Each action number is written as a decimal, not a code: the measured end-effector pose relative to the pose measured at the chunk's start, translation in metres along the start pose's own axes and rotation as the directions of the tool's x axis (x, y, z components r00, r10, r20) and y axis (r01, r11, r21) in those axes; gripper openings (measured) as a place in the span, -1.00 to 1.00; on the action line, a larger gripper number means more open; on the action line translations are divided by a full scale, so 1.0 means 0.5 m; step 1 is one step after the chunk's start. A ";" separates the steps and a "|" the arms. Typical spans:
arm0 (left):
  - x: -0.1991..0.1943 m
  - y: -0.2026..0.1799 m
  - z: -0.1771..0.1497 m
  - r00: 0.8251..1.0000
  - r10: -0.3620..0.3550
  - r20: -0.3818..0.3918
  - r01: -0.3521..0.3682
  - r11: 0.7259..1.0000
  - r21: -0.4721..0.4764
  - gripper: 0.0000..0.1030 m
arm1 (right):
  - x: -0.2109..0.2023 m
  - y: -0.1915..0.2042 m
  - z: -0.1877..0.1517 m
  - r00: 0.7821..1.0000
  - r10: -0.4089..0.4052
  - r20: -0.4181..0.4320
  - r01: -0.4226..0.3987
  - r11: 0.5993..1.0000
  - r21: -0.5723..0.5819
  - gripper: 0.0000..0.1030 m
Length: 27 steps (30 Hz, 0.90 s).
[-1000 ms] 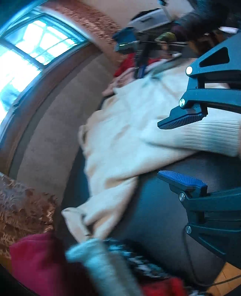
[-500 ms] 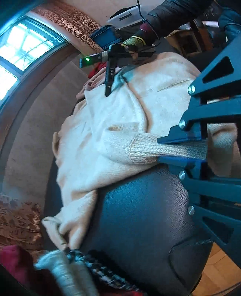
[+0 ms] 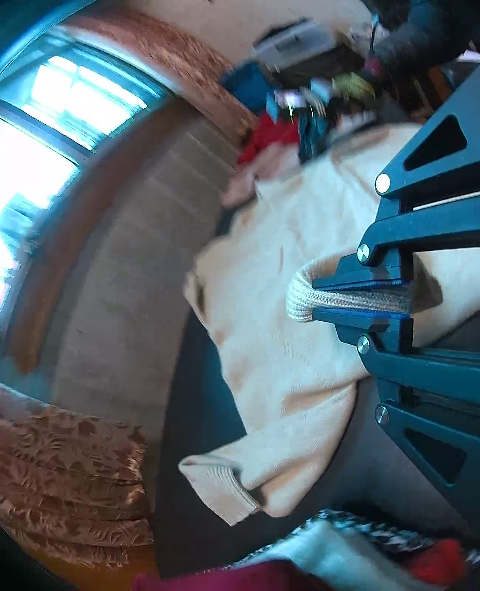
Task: Fold clothes
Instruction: 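Grasp the ribbed sleeve cuff with the left tool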
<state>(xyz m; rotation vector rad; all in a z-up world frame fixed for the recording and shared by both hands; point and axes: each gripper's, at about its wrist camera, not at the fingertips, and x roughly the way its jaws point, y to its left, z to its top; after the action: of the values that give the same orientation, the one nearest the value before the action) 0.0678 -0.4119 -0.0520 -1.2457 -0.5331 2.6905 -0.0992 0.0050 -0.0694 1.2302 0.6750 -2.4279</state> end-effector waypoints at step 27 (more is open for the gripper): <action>0.078 -0.001 0.120 0.985 -0.149 -0.091 0.150 0.989 -0.001 -0.79 | 0.005 -0.046 0.102 0.992 0.106 0.071 -0.117 0.977 0.181 -0.82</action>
<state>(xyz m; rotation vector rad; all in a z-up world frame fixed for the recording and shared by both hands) -0.0031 -0.4171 -0.0438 -1.2653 -0.5814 2.4981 -0.1455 -0.0039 -0.0393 1.2206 0.3593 -2.4670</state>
